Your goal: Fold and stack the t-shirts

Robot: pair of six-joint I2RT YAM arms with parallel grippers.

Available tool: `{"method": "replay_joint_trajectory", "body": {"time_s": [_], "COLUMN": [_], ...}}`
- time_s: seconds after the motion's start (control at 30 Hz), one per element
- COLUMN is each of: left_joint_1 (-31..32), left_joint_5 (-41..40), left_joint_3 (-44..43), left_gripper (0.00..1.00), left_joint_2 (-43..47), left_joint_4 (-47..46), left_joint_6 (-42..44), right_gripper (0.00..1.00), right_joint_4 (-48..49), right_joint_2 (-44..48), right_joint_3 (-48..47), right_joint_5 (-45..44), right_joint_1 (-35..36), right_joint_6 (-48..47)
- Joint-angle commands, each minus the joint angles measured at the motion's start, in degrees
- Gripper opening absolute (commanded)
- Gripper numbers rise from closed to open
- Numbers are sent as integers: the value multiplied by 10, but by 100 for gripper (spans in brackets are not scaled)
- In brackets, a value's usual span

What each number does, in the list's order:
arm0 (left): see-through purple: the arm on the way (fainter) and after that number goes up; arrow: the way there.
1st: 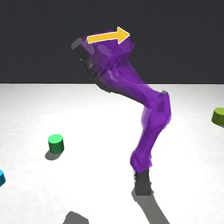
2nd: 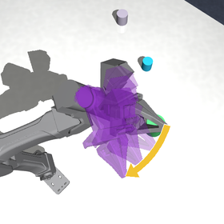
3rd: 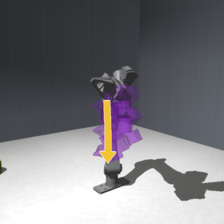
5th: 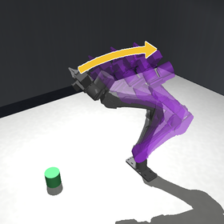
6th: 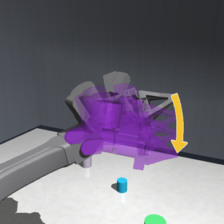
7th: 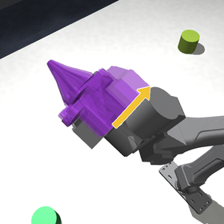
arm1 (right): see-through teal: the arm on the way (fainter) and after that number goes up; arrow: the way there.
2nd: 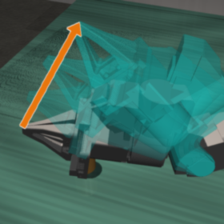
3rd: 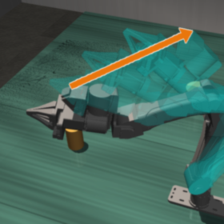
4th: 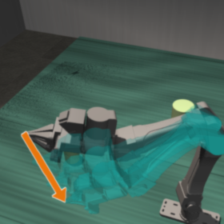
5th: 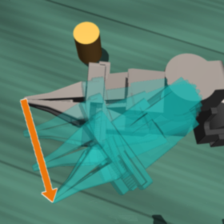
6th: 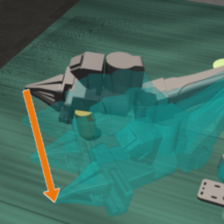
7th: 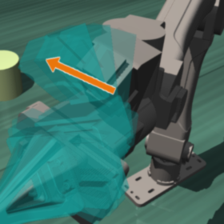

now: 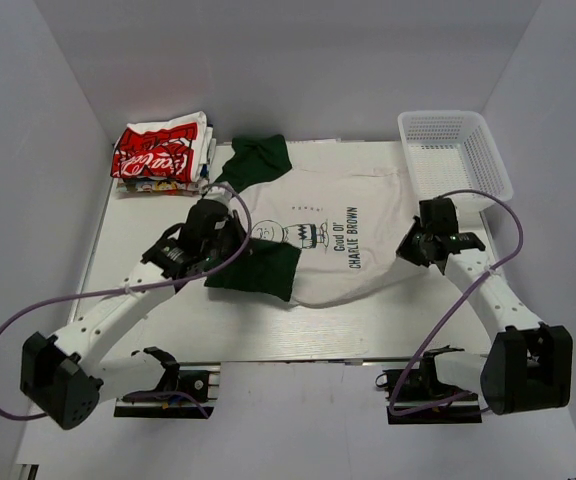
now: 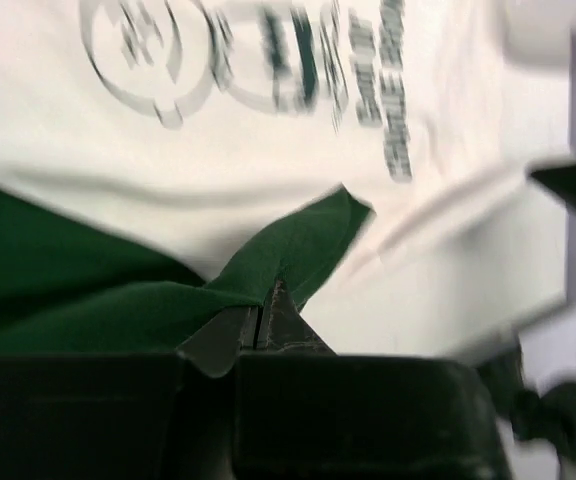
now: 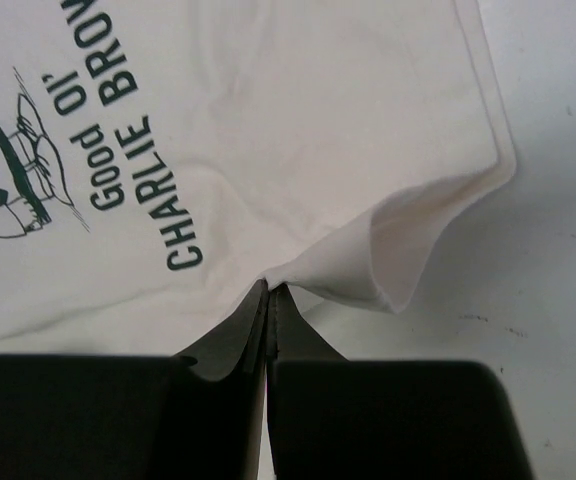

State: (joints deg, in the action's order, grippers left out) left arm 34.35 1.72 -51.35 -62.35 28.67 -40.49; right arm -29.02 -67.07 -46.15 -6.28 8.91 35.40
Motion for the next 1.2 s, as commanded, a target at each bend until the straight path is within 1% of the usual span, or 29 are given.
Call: {"method": "replay_joint_trajectory", "body": {"time_s": [0.0,0.03,0.07,0.13,0.2,0.23,0.3,0.33,0.4,0.43,0.53,0.57,0.7,0.73,0.8,0.83,0.87,0.9,0.93,0.97,1.0,1.03,1.07,1.1,1.13,1.17], "left_joint_1": [-17,-17,-23,-31,-37,-43,-43,-49,-54,-60,-71,-79,-97,-112,-118,-125,-135,-135,-152,-158,-164,-169,-175,-182,-182,-187], "left_joint_5": [-143,-188,-205,-232,-232,-238,-238,-245,-245,-232,-207,-202,-199,-189,-155,-150,-150,-150,-145,-136,-124,-101,-93,-81,-72,-65], "left_joint_3": [-58,-87,-99,-124,-124,-124,-124,-124,-118,-118,-124,-129,-161,-168,-178,-196,-208,-222,-258,-280,-325,-357,-392,-442,-448,-448], "left_gripper": [0,0,0,0,0,0,0,0,0,0,0,0,0,0,0,0,0,0,0,0,4,10,36,57,86,100], "left_joint_2": [-62,-78,-106,-125,-132,-139,-145,-145,-155,-155,-189,-212,-265,-290,-322,-359,-380,-404,-427,-478,-505,-530,-556,-590,-590,-590], "left_joint_4": [-51,-51,-51,-86,-129,-162,-195,-232,-275,-313,-362,-368,-372,-384,-398,-412,-422,-433,-447,-447,-454,-447,-393,-366,-351,-351], "left_joint_6": [16,25,33,68,97,121,155,188,229,267,321,329,329,336,347,361,369,377,393,400,407,416,416,422,422,416], "right_gripper": [0,0,0,0,0,0,0,0,0,0,0,0,0,0,0,0,0,0,0,0,3,11,16,20,23,23], "right_joint_4": [41,40,39,43,55,54,37,36,41,50,56,49,43,43,41,41,36,39,38,28,23,15,10,8,9,11], "right_joint_2": [-41,-48,-53,-67,-74,-87,-97,-113,-122,-133,-160,-166,-202,-210,-235,-242,-269,-276,-302,-312,-318,-332,-342,-344,-346,-338], "right_joint_3": [-47,-60,-68,-86,-94,-117,-136,-154,-163,-170,-194,-215,-238,-247,-266,-273,-280,-300,-307,-317,-335,-352,-367,-372,-378,-377], "right_joint_5": [-16,-26,-30,-40,-59,-65,-89,-90,-91,-91,-91,-97,-114,-116,-123,-124,-126,-138,-141,-149,-152,-147,-145,-140,-133,-121], "right_joint_1": [2,4,3,5,1,3,1,1,1,1,1,1,1,1,1,1,0,1,0,0,0,0,2,4,7,7], "right_joint_6": [-15,-15,-15,-15,-17,-23,-31,-38,-43,-49,-57,-57,-59,-59,-60,-61,-63,-64,-61,-62,-61,-63,-65,-68,-74,-88]}}
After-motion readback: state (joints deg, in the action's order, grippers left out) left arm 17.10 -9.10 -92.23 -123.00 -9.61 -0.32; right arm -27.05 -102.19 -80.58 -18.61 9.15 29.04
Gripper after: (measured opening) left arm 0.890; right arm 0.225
